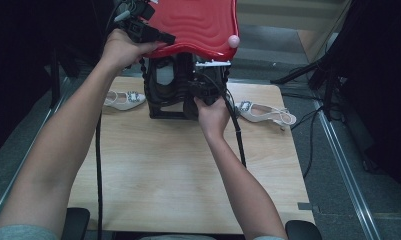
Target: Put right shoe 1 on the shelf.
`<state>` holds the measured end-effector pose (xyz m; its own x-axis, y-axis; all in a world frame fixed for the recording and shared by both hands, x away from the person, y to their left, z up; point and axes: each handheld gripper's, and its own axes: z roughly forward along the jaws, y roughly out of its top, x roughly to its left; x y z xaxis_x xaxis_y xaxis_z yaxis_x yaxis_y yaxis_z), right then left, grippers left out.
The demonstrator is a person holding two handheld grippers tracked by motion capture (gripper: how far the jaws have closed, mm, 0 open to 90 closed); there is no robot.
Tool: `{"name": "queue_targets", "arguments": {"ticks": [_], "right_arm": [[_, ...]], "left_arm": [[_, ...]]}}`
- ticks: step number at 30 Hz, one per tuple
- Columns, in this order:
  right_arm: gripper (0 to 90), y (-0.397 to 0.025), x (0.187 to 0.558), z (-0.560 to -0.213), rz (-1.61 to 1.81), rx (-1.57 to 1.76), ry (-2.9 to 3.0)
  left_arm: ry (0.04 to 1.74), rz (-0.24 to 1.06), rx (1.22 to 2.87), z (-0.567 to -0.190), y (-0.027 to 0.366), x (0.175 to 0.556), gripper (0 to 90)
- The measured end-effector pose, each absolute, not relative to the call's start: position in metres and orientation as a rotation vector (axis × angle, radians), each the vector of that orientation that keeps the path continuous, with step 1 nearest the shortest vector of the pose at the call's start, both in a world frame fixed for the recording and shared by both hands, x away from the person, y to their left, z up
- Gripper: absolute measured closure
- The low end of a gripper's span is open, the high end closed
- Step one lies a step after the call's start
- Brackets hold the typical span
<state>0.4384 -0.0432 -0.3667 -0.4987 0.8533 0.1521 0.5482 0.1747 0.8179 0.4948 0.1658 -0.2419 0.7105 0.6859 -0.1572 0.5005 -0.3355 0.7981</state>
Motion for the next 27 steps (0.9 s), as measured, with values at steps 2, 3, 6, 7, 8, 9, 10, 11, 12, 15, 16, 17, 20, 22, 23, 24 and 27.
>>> {"name": "queue_targets", "arguments": {"ticks": [2,3,6,7,8,9,10,11,12,15,16,17,20,22,23,24,27], "right_arm": [[87.0,-0.038,0.441,-0.373,1.206,1.335,2.155],[86.8,-0.036,0.441,-0.375,1.195,1.328,2.156],[85.9,-0.032,0.442,-0.376,1.182,1.336,2.149],[84.2,-0.031,0.443,-0.375,1.184,1.338,2.153],[81.1,-0.031,0.445,-0.376,1.198,1.347,2.162],[79.3,-0.031,0.447,-0.377,1.213,1.368,2.186],[78.7,-0.032,0.447,-0.378,1.224,1.372,2.19],[78.4,-0.031,0.447,-0.378,1.226,1.37,2.183],[78.1,-0.031,0.447,-0.378,1.219,1.36,2.187],[74.5,-0.03,0.448,-0.378,1.224,1.373,2.207],[72.8,-0.03,0.448,-0.377,1.229,1.37,2.215],[71.6,-0.03,0.448,-0.377,1.226,1.371,2.222],[70.1,-0.031,0.449,-0.377,1.22,1.359,2.232],[68.4,-0.032,0.449,-0.376,1.226,1.376,2.231],[67.3,-0.032,0.449,-0.376,1.225,1.378,2.234],[66.4,-0.033,0.449,-0.375,1.231,1.372,2.238],[64.4,-0.036,0.448,-0.373,1.257,1.392,2.248]], "left_arm": [[0.906,0.258,2.008,-0.242,0.166,0.495,90.0],[0.907,0.258,2.008,-0.242,0.166,0.495,90.0],[0.912,0.257,2.004,-0.242,0.166,0.495,90.0],[0.913,0.256,2.003,-0.242,0.166,0.495,90.0],[0.914,0.255,2.003,-0.242,0.166,0.495,90.0],[0.915,0.256,2.0,-0.242,0.166,0.494,90.0],[0.916,0.257,1.999,-0.242,0.166,0.494,90.0],[0.918,0.256,1.997,-0.243,0.166,0.494,90.0],[0.918,0.256,1.997,-0.243,0.166,0.494,90.0],[0.922,0.256,1.996,-0.242,0.166,0.494,90.0],[0.924,0.255,1.996,-0.242,0.166,0.494,90.0],[0.924,0.255,1.995,-0.242,0.166,0.494,90.0],[0.925,0.257,1.994,-0.243,0.166,0.494,90.0],[0.925,0.258,1.994,-0.243,0.166,0.494,90.0],[0.925,0.258,1.994,-0.243,0.166,0.494,90.0],[0.924,0.258,1.994,-0.243,0.166,0.494,90.0],[0.923,0.26,1.996,-0.242,0.166,0.494,90.0]]}}
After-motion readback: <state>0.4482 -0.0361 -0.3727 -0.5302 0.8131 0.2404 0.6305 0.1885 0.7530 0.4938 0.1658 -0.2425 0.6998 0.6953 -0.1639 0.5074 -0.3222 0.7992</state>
